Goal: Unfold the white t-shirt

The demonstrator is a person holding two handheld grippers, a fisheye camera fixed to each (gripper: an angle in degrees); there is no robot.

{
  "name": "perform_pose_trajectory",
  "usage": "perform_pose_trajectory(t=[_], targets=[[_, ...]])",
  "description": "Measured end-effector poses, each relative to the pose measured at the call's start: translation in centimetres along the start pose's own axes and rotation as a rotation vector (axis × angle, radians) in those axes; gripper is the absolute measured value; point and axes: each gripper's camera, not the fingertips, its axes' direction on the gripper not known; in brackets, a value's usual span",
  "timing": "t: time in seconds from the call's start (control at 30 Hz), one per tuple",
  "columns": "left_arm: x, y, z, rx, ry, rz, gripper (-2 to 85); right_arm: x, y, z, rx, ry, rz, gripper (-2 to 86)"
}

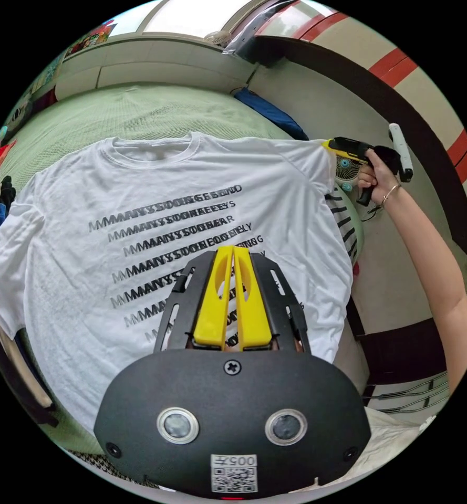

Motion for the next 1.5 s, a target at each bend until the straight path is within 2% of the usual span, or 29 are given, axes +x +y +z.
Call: perform_pose_trajectory(t=[0.13, 0.23, 0.4, 0.47, 0.57, 0.73, 0.87, 1.0, 1.13, 1.27, 1.33, 1.5], targets=[[0.6, 0.6, -0.3, -0.003, -0.003, -0.003, -0.6, 0.2, 0.2, 1.8, -0.098, -0.039, 0.099, 0.8], [1.0, 1.2, -0.5, -0.007, -0.003, -0.012, -0.6, -0.1, 1.3, 2.9, -0.184, 0.035, 0.186, 3.3], [1.6, 2.7, -1.6, 0.008, -0.04, -0.029, -0.6, -1.0, 4.8, -2.3, 0.021, 0.179, 0.25, 3.1], [1.7, 3.4, -2.2, 0.024, -0.065, -0.053, -0.6, -2.9, 7.5, -6.1, 0.11, 0.175, 0.187, 1.2], [2.5, 5.3, -3.7, 0.086, -0.101, -0.09, -0.6, -7.7, 12.8, -10.3, 0.142, 0.126, 0.059, -0.5], [6.2, 10.1, -8.1, 0.169, -0.183, -0.089, -0.6, -16.8, 23.9, -12.4, -0.051, -0.055, -0.032, -0.9], [9.6, 14.9, -11.8, 0.12, -0.281, -0.064, -0.6, -23.6, 32.2, -13.6, -0.133, -0.043, -0.097, -0.9], [12.6, 20.8, -16.6, 0.11, -0.404, -0.027, -0.7, -27.3, 35.8, -14.5, -0.131, -0.069, -0.131, -1.0], [13.8, 25.0, -18.2, 0.084, -0.406, -0.085, -0.7, -31.1, 37.5, -16.0, -0.062, -0.059, -0.18, -1.0], [15.1, 28.2, -18.5, 0.1, -0.442, -0.13, -0.6, -33.0, 40.6, -16.0, -0.051, 0.031, -0.188, -1.0], [16.7, 29.5, -19.7, 0.165, -0.494, -0.112, -0.6, -33.3, 41.8, -15.6, -0.067, 0.097, -0.17, -0.9], [18.5, 31.2, -20.0, 0.164, -0.528, -0.082, -0.6, -33.9, 42.9, -15.5, -0.091, 0.131, -0.126, -0.9]])
